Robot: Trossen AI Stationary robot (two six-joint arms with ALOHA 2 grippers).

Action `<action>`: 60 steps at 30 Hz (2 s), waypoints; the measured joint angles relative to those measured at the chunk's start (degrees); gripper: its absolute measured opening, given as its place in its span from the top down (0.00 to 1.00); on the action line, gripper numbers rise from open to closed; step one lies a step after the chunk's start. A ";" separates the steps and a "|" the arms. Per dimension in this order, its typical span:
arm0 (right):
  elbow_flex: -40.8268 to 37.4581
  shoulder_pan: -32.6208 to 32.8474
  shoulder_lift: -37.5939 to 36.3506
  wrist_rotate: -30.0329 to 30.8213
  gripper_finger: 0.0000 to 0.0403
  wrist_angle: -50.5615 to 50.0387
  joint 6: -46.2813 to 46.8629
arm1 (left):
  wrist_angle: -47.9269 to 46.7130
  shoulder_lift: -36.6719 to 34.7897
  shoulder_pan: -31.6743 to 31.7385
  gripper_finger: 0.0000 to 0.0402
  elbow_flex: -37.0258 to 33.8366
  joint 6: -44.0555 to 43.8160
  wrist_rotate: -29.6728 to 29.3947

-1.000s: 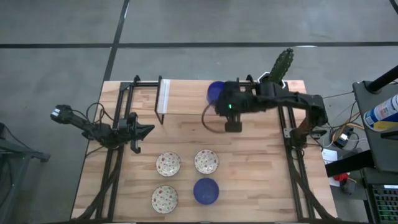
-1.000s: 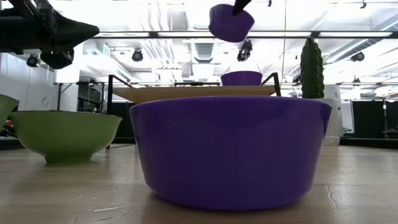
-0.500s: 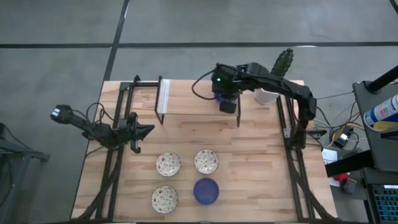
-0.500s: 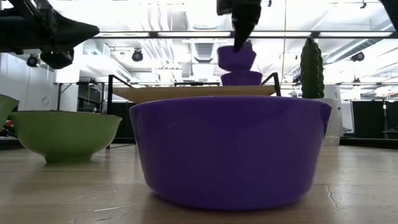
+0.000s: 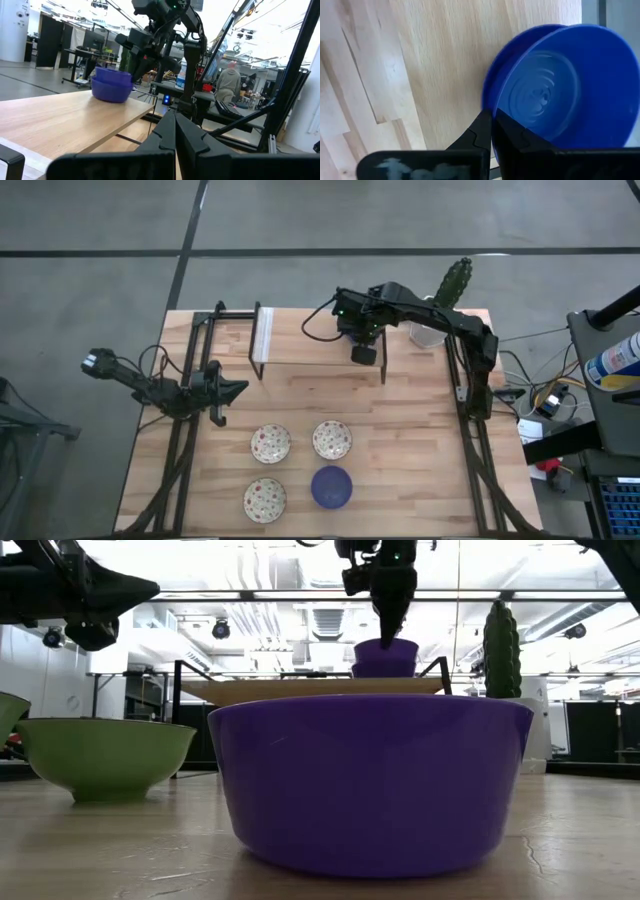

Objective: Pick & Place Mini bowls
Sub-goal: Stack the right blue bowl on top of the other blue bowl on the shelf, then stack the blue bowl on top of the other blue bowl on the shelf

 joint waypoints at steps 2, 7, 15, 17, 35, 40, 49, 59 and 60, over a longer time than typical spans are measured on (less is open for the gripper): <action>0.00 0.02 0.00 -0.02 0.98 0.00 0.10 | -0.01 0.00 -0.01 1.00 0.00 -0.01 0.01; 0.00 0.02 0.02 -0.24 0.98 0.13 0.18 | -0.02 0.00 0.00 1.00 -0.01 -0.02 0.01; -0.68 0.07 0.02 -0.46 0.98 -0.02 0.45 | 0.00 0.00 -0.01 1.00 0.00 0.00 0.01; -1.07 0.07 0.02 -0.46 0.98 -0.01 0.62 | 0.00 0.00 0.01 1.00 -0.01 0.00 0.01; -3.06 0.07 0.02 1.57 0.92 0.10 1.39 | -0.02 0.00 0.02 1.00 -0.02 0.00 -0.02; -2.91 0.07 0.02 1.97 0.83 -0.08 1.76 | 0.00 0.00 -0.01 1.00 -0.01 0.00 0.01; 1.06 0.20 -0.04 1.92 0.77 -4.84 3.43 | 0.00 0.00 0.01 1.00 0.01 -0.01 0.01; 4.26 2.25 -0.15 1.68 0.80 -5.83 3.74 | 0.00 0.00 -0.01 1.00 -0.01 0.00 -0.01; 4.31 2.64 -0.15 1.62 0.80 -5.85 3.88 | 0.00 0.00 -0.01 1.00 0.00 0.00 0.01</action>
